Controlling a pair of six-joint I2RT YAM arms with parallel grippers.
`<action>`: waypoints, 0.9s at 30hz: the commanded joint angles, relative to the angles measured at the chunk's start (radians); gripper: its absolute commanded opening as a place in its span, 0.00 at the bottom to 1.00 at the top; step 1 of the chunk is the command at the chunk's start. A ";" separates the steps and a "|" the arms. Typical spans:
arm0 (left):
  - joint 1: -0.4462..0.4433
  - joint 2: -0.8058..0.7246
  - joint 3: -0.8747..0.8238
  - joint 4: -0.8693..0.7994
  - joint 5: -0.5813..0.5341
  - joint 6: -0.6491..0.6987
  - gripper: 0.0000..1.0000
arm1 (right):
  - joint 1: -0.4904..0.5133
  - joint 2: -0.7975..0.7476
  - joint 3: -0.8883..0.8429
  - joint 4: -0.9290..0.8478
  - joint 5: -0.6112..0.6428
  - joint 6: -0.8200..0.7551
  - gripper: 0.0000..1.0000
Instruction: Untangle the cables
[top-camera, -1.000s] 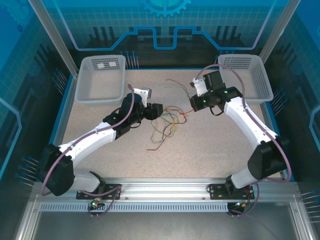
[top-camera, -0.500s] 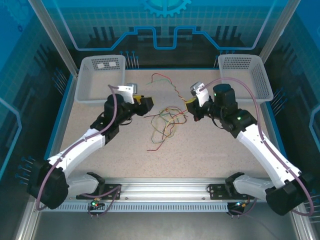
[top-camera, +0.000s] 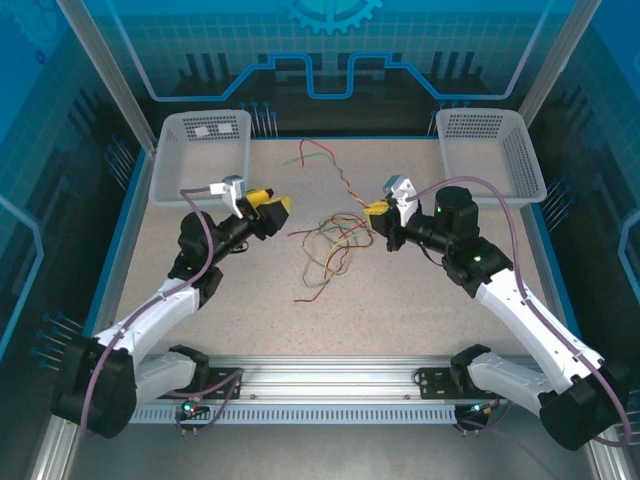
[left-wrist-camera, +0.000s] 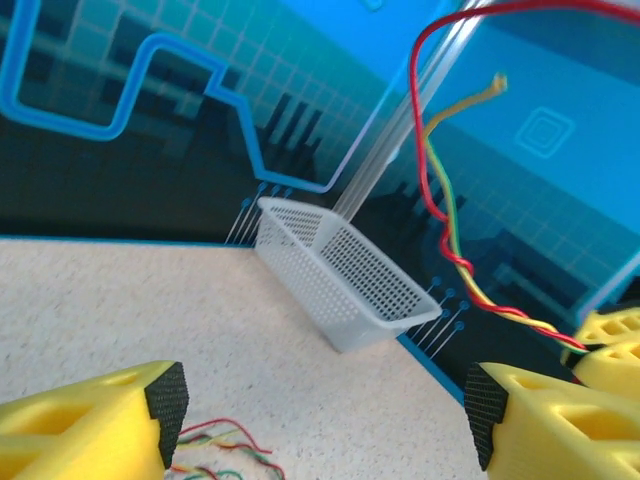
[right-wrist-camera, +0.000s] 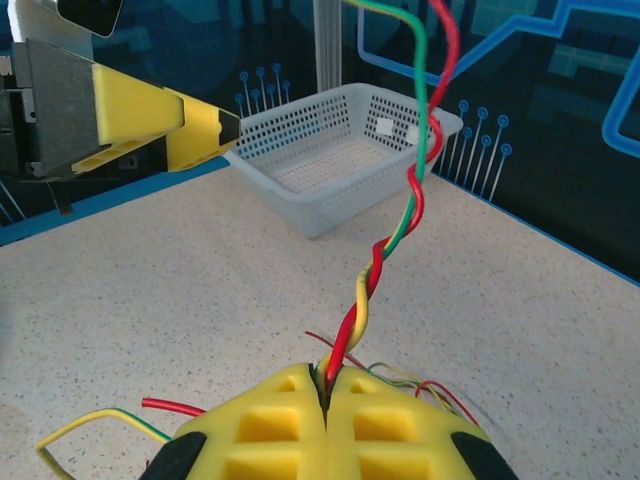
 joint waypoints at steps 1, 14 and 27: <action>-0.007 0.014 -0.056 0.300 0.053 0.015 0.83 | 0.012 -0.014 -0.014 0.091 -0.075 0.013 0.00; -0.030 0.079 -0.012 0.409 0.062 0.037 0.84 | 0.042 0.012 -0.043 0.120 -0.147 -0.008 0.00; -0.044 0.061 -0.011 0.377 -0.058 0.113 0.79 | 0.075 0.037 -0.070 0.122 -0.192 -0.083 0.00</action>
